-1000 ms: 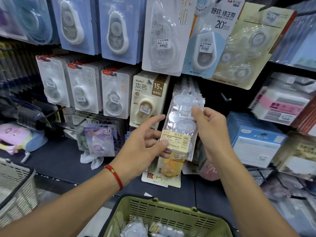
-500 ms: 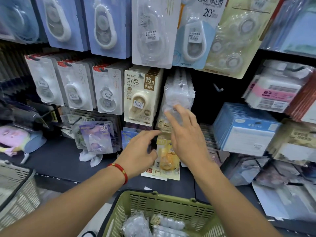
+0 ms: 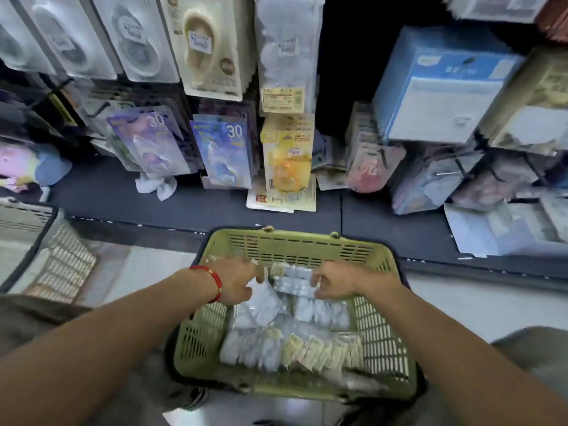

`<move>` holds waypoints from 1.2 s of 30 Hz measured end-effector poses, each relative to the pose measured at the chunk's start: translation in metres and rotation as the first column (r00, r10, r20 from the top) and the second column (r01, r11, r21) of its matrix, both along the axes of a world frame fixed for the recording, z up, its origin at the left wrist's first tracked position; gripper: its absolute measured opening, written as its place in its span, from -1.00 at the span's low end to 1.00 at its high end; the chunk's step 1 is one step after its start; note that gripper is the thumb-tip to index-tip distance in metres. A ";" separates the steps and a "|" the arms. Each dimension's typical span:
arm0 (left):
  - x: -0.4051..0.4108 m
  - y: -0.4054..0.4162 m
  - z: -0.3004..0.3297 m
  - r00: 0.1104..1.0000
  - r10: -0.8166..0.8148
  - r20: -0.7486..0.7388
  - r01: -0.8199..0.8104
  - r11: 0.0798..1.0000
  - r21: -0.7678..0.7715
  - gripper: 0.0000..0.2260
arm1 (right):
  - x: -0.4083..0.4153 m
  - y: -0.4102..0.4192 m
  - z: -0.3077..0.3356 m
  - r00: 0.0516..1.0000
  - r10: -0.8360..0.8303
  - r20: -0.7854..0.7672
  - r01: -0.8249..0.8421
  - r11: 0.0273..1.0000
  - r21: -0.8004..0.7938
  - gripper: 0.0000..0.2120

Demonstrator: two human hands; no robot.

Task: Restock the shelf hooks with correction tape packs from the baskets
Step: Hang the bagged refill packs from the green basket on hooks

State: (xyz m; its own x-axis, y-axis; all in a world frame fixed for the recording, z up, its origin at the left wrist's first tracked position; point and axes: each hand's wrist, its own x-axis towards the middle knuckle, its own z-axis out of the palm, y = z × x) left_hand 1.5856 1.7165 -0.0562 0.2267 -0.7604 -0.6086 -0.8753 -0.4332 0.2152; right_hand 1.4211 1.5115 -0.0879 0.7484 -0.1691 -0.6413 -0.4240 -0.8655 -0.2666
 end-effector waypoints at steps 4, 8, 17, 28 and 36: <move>-0.041 0.020 -0.074 0.985 0.137 -0.101 -0.118 0.979 0.167 -0.63 | -0.047 0.030 -0.092 0.967 -0.014 -0.253 0.023 0.999 0.036 -0.38; -0.069 0.033 -0.108 0.944 0.289 -0.157 -0.256 0.946 0.198 -0.66 | -0.056 0.059 -0.134 0.940 -0.220 -0.263 0.235 0.972 0.028 -0.07; -0.069 0.028 -0.111 0.775 0.598 -0.205 -0.609 0.793 0.013 -0.79 | -0.046 0.092 -0.151 0.826 -0.517 -0.224 0.493 0.856 -0.157 0.20; -0.073 0.032 -0.113 0.685 0.685 -0.249 -0.690 0.719 0.080 -0.84 | -0.038 0.077 -0.133 0.864 -0.382 -0.328 0.431 0.898 0.087 -0.18; -0.072 0.016 -0.087 0.534 0.764 -0.363 -0.821 0.571 -0.004 -0.91 | -0.044 0.005 -0.041 0.901 -0.353 -0.253 0.378 0.924 0.057 -0.21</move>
State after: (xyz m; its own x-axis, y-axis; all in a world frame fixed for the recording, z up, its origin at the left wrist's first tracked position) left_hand 1.5131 1.7321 -0.1434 0.6208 -0.4437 -0.6464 -0.0675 -0.8516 0.5197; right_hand 1.3776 1.5160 -0.1285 0.4730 -0.3263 -0.8184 -0.7662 -0.6109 -0.1993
